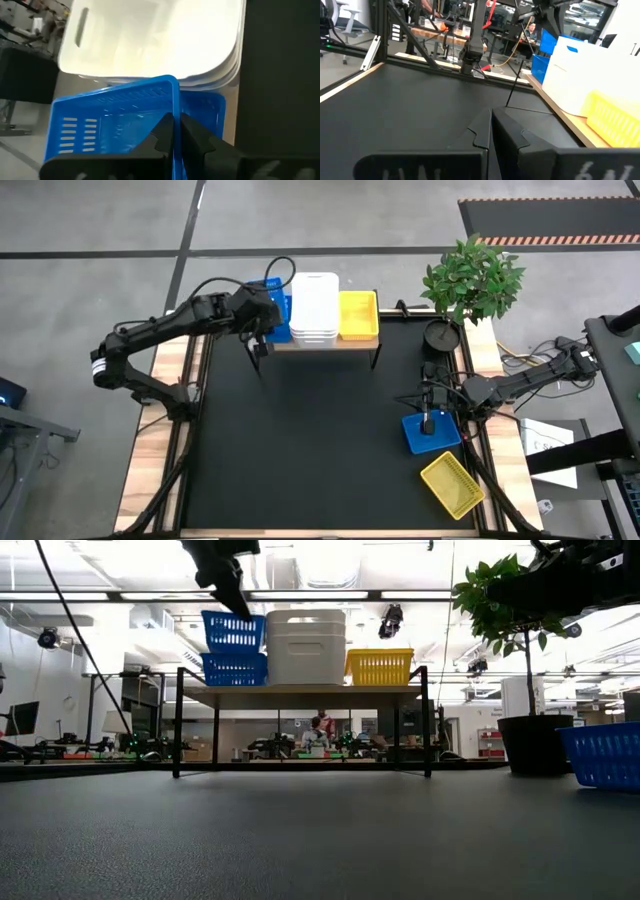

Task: Stack baskets on shelf by color
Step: Stack the bottom blue bin on the blue bin on the shelf

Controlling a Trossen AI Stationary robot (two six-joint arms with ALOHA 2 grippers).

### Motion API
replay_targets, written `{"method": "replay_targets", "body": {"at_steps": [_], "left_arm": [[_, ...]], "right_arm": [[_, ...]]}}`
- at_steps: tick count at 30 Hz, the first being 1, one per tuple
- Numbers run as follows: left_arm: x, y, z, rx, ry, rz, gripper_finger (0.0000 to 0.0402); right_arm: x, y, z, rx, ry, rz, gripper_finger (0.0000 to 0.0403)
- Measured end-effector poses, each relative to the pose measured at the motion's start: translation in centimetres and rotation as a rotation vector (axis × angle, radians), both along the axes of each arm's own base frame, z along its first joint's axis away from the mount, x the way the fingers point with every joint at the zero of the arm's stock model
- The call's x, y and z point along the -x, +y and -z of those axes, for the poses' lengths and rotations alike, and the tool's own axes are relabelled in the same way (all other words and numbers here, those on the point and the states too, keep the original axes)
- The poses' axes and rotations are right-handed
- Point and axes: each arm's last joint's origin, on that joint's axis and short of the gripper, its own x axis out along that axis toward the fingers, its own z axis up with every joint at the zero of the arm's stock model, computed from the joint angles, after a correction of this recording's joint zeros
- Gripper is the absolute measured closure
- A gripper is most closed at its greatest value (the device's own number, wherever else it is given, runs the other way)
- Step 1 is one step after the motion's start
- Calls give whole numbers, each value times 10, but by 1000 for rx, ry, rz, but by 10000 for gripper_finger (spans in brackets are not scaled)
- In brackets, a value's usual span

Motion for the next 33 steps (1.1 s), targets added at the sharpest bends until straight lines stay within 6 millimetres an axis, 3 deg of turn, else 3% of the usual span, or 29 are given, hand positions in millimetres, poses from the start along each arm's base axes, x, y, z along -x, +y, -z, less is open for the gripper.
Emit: {"method": "replay_targets", "body": {"at_steps": [5,18,33], "left_arm": [[-4,4,5,46,11,79,402],[-6,5,7,58,20,90,400],[-6,6,16,56,58,101,328]], "right_arm": [[0,0,0,-2,0,0,394],[0,0,0,-9,2,0,394],[0,0,1,-19,10,1,394]]}}
